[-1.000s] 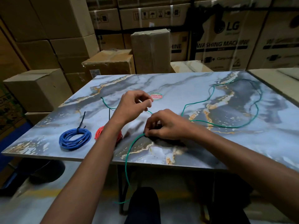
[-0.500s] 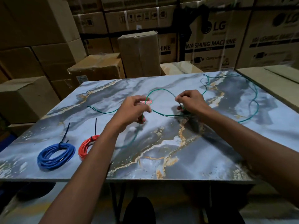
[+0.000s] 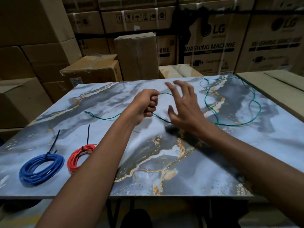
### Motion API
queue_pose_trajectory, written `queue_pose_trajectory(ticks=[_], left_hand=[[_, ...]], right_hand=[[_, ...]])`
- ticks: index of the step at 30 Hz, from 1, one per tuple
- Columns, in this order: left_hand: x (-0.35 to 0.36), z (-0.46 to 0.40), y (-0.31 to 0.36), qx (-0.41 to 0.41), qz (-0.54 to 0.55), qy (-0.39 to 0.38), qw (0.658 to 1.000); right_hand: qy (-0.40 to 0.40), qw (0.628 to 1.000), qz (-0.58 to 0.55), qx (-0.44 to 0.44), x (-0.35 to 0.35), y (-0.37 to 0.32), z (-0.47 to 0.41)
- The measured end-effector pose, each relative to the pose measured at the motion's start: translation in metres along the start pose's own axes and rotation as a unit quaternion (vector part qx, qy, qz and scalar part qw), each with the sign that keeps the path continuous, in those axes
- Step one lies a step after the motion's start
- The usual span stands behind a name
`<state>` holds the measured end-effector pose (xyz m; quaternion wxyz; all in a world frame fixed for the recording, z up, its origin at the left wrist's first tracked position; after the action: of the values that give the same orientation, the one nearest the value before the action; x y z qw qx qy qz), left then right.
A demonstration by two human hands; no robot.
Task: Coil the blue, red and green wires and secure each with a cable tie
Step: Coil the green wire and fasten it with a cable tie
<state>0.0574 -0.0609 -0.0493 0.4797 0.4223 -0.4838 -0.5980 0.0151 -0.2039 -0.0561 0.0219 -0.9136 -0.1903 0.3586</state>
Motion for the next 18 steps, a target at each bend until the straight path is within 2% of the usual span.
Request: queue_pose_trajectory(ticks=[2, 5, 7, 10, 14, 16, 18], left_hand=[[0.010, -0.001, -0.003, -0.006, 0.031, -0.060, 0.998], [0.014, -0.002, -0.010, -0.004, 0.044, -0.112, 0.993], [0.012, -0.003, -0.012, 0.009, 0.028, -0.121, 0.992], [0.006, -0.005, -0.010, 0.049, -0.017, -0.106, 0.993], [0.000, -0.002, -0.006, 0.076, -0.052, -0.100, 0.991], [-0.004, -0.003, -0.002, 0.117, -0.105, -0.037, 0.987], [-0.009, -0.004, 0.000, 0.161, -0.156, 0.037, 0.974]], right_hand=[[-0.011, 0.998, -0.030, -0.045, 0.005, -0.007, 0.002], [0.031, 0.993, -0.110, -0.026, 0.003, -0.004, 0.001], [0.061, 0.990, -0.123, -0.015, 0.000, 0.000, -0.002], [0.071, 0.989, -0.129, 0.027, -0.003, 0.010, -0.003], [0.093, 0.982, -0.087, 0.138, -0.007, 0.025, -0.003], [0.083, 0.974, -0.060, 0.201, -0.007, 0.039, -0.003], [0.040, 0.968, -0.040, 0.246, -0.005, 0.055, -0.001]])
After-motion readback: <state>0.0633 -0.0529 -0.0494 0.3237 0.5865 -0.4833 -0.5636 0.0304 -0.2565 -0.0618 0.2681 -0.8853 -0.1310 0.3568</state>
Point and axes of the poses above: each hand's wrist, its own z-axis away from the middle knuckle, its own x-axis out of the palm, y = z × x, the point moved 5 cm from there along -z, towards the middle knuckle, and after that the axes turned 8 degrees about y, right-handed, at the moved point
